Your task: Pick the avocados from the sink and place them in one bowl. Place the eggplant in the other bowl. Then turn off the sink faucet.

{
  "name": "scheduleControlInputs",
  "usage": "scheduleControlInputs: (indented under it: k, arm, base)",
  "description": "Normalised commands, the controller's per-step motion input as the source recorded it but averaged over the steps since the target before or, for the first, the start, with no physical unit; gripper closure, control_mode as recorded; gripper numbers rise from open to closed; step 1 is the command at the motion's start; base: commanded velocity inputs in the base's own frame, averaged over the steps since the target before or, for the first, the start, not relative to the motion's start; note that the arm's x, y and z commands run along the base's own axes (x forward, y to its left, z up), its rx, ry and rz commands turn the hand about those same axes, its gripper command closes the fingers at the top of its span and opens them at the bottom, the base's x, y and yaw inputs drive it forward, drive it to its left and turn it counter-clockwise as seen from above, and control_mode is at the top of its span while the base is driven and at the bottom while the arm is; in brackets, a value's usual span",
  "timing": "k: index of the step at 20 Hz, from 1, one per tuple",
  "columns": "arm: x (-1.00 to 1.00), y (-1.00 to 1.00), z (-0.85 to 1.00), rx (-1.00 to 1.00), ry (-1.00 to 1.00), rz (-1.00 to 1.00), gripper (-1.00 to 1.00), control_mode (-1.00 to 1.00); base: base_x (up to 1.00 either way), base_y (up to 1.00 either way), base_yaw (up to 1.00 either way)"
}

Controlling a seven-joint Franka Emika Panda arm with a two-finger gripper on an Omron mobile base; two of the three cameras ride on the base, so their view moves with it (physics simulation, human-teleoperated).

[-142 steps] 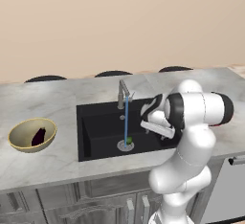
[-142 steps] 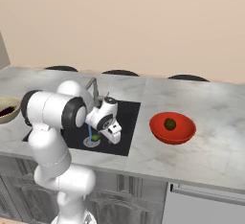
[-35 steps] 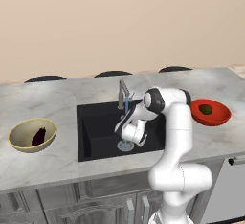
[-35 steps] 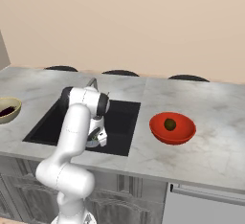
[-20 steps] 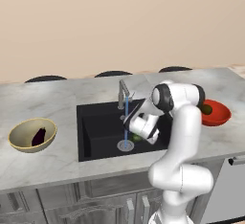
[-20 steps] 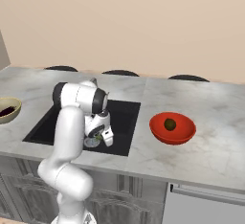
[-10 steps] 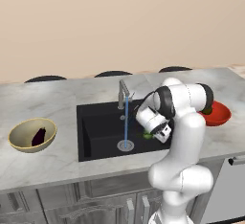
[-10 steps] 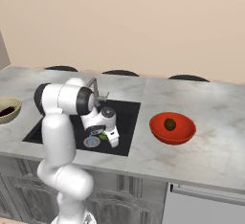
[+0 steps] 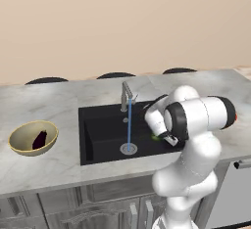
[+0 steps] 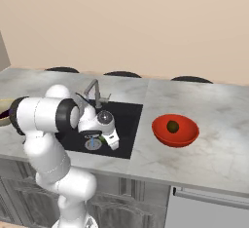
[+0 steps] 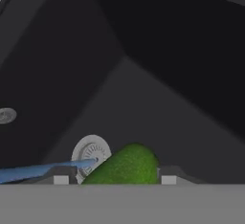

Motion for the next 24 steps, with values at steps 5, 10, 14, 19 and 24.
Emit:
scheduleControlInputs:
  k: [5, 10, 14, 19, 24]
  arm:
    - [0.1, -0.16, 0.93, 0.0, 0.01, 0.0, 1.0, -1.0]
    - [0.08, -0.17, 0.96, 0.0, 0.04, 0.0, 1.0, -1.0]
    - [0.0, -0.24, 0.9, 0.0, 0.07, 0.0, 1.0, -1.0]
    - [0.0, -0.24, 0.86, 0.0, 0.11, 0.0, 1.0, -1.0]
    - [0.0, -0.27, 0.81, 0.0, 0.12, 0.0, 1.0, -1.0]
  base:
    - [0.0, 0.0, 0.0]
    - [0.0, 0.0, 0.0]
    - [0.0, 0.0, 0.0]
    - [0.0, 0.0, 0.0]
    - [0.0, 0.0, 0.0]
